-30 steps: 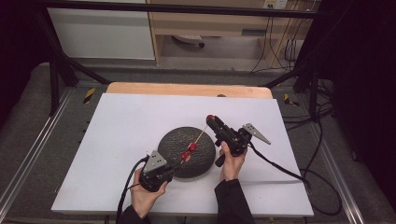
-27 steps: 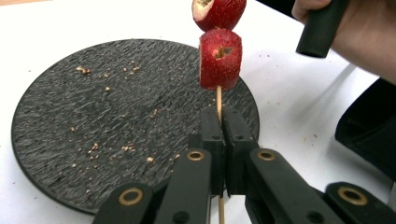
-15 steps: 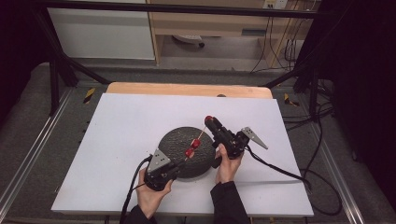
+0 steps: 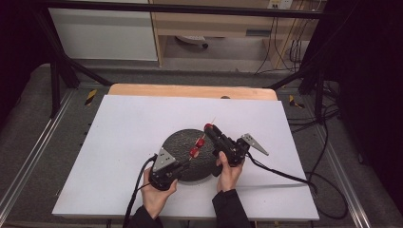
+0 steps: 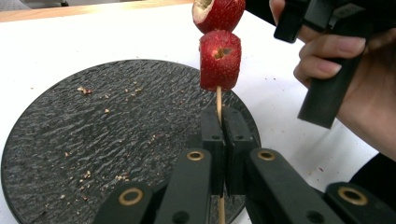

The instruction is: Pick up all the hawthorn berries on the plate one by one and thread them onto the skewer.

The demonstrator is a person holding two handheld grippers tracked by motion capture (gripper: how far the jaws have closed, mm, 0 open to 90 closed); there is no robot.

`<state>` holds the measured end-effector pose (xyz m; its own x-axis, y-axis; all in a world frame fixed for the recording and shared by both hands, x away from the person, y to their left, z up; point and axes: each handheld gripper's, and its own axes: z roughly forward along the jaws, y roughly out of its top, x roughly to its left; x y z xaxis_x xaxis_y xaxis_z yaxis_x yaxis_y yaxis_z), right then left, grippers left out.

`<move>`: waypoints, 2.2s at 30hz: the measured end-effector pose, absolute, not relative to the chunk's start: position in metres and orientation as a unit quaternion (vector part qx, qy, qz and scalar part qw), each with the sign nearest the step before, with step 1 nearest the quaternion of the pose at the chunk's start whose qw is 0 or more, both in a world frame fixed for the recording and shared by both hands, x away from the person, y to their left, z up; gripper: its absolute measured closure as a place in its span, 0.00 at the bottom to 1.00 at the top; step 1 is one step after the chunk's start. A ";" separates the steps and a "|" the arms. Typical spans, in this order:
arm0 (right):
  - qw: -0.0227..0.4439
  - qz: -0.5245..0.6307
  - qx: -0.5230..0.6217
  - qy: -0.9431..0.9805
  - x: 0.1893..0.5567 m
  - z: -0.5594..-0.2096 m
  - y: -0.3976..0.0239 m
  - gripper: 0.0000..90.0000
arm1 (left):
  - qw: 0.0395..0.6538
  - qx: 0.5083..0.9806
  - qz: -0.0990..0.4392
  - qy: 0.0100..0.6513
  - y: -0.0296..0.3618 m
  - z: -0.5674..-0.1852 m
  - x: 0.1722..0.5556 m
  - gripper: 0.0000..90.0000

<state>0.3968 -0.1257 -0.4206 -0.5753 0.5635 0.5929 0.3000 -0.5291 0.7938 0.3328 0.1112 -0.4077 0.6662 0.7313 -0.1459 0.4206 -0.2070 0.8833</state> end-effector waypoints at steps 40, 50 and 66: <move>0.107 0.617 0.441 0.643 0.398 -0.411 -0.152 0.08 | 0.481 0.774 0.148 0.385 0.137 -0.415 0.337 0.98; 0.116 0.535 0.425 0.721 0.397 -0.418 -0.166 0.01 | 0.469 0.785 0.146 0.379 0.148 -0.411 0.338 0.98; 0.126 0.449 0.378 0.800 0.376 -0.443 -0.205 0.01 | 0.430 0.814 0.141 0.365 0.157 -0.393 0.355 0.98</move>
<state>0.3763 -0.2048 -0.4433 -0.6829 0.7176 0.1365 0.4906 0.3121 0.8135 0.3555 0.1573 -0.3932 0.6937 0.7152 -0.0851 0.4730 -0.3632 0.8027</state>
